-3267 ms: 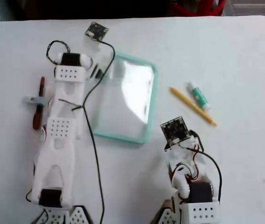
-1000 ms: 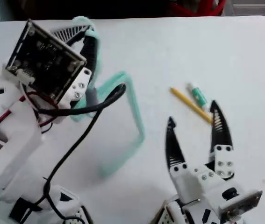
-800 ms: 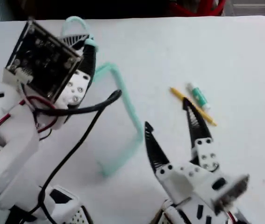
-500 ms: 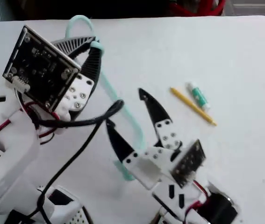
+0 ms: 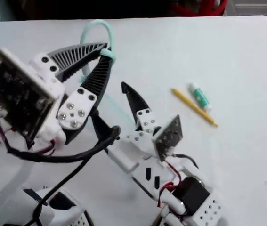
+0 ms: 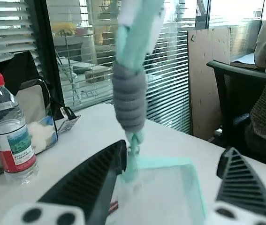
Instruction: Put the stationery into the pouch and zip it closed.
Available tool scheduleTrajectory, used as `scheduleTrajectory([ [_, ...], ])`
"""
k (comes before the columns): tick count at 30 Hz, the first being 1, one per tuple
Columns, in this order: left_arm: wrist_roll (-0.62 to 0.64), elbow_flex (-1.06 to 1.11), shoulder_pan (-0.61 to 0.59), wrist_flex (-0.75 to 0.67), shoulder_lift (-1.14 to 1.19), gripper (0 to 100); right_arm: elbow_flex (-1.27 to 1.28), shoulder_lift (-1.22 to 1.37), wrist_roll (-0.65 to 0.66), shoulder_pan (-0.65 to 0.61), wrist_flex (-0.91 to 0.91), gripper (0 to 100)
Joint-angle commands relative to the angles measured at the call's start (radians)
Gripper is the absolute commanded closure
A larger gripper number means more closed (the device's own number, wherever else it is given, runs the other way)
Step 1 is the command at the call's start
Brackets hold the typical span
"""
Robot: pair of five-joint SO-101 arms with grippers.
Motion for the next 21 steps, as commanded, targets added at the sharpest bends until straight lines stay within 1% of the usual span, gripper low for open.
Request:
scheduleTrajectory([
  [1, 0.014, -0.035, 0.018, -0.026, -0.019, 98, -0.006, -0.004, -0.009, 0.004, -0.088, 69.0],
  [3, 0.018, -0.028, 0.018, -0.021, -0.016, 98, -0.003, 0.002, -0.009, -0.025, -0.108, 69.0],
  [7, 0.072, -0.028, 0.018, -0.003, -0.018, 98, -0.008, 0.084, -0.008, -0.030, -0.177, 69.0],
  [11, 0.075, -0.037, 0.018, -0.003, -0.021, 98, -0.034, 0.216, -0.008, -0.030, -0.285, 69.0],
  [14, 0.074, -0.037, 0.018, 0.002, -0.021, 98, -0.083, 0.268, -0.008, -0.028, -0.302, 70.1],
  [16, 0.072, -0.037, 0.018, 0.003, -0.021, 98, -0.095, 0.269, -0.003, -0.004, -0.306, 76.0],
  [20, 0.074, -0.037, 0.018, 0.003, -0.021, 98, -0.100, 0.269, -0.005, 0.104, -0.311, 96.9],
  [21, 0.075, -0.037, 0.018, 0.003, -0.021, 98, -0.097, 0.269, -0.006, 0.125, -0.311, 99.0],
])
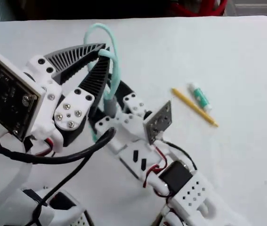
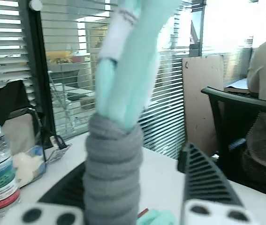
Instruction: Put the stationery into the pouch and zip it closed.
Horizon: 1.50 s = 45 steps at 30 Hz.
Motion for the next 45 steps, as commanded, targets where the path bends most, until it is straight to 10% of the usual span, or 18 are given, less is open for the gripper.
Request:
scheduleTrajectory([
  [1, 0.009, -0.028, 0.018, 0.002, -0.016, 98, -0.049, 0.002, -0.002, 0.084, -0.019, 96.9],
  [13, 0.009, -0.021, 0.010, 0.000, -0.015, 98, -0.048, -0.045, 0.006, 0.102, 0.042, 97.3],
  [19, 0.009, -0.018, 0.015, 0.000, -0.008, 98, -0.051, -0.240, 0.006, 0.068, 0.265, 72.0],
  [45, 0.005, -0.020, 0.016, 0.037, -0.013, 98, -0.293, -0.449, 0.041, -0.122, 0.794, 62.2],
])
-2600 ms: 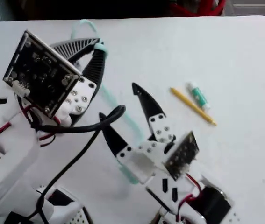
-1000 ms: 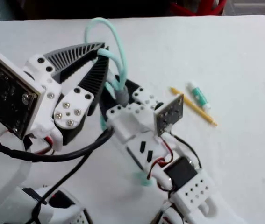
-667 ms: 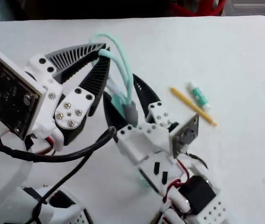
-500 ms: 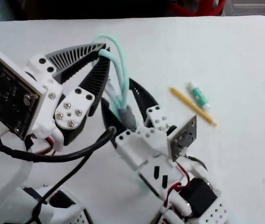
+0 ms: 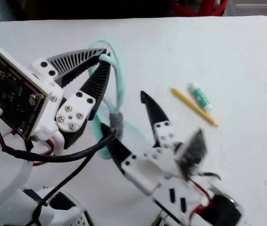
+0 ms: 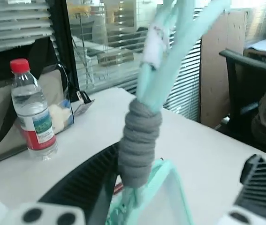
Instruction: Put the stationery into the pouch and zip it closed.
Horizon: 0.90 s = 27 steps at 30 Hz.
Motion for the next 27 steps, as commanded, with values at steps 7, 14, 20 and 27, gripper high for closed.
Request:
scheduleTrajectory([
  [7, 0.006, -0.017, 0.012, -0.002, -0.012, 98, -0.046, -0.084, 0.018, -0.131, 0.039, 62.2],
  [14, 0.009, -0.025, 0.012, -0.003, -0.010, 98, -0.012, -0.081, 0.020, -0.119, 0.038, 65.6],
  [20, 0.011, -0.018, 0.018, -0.003, -0.010, 98, -0.021, -0.070, 0.104, -0.119, -0.012, 73.5],
  [27, 0.009, -0.025, 0.042, -0.005, -0.015, 98, -0.048, 0.073, 0.103, -0.117, -0.110, 70.7],
])
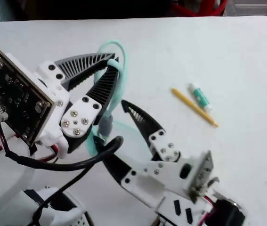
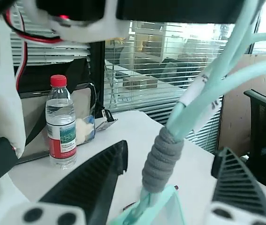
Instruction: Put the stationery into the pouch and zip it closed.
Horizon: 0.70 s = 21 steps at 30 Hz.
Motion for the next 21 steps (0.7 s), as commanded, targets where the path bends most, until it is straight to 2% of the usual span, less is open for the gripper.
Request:
scheduleTrajectory([
  [1, 0.009, -0.025, -0.010, -0.003, -0.015, 98, -0.046, 0.064, 0.011, 0.005, -0.038, 70.8],
  [3, 0.008, -0.025, -0.008, -0.002, -0.015, 98, -0.046, 0.077, 0.011, 0.007, -0.038, 72.6],
  [8, 0.009, -0.018, -0.002, -0.008, -0.015, 98, -0.046, 0.036, 0.021, 0.008, -0.039, 85.0],
  [10, 0.009, -0.017, -0.001, -0.008, -0.012, 98, -0.044, 0.007, 0.021, 0.010, -0.028, 83.2],
  [15, 0.008, -0.015, -0.001, -0.005, -0.007, 98, -0.049, -0.047, 0.018, 0.010, 0.047, 70.6],
  [21, 0.011, -0.015, -0.001, -0.009, -0.007, 98, -0.049, -0.062, 0.020, 0.010, 0.087, 75.0],
])
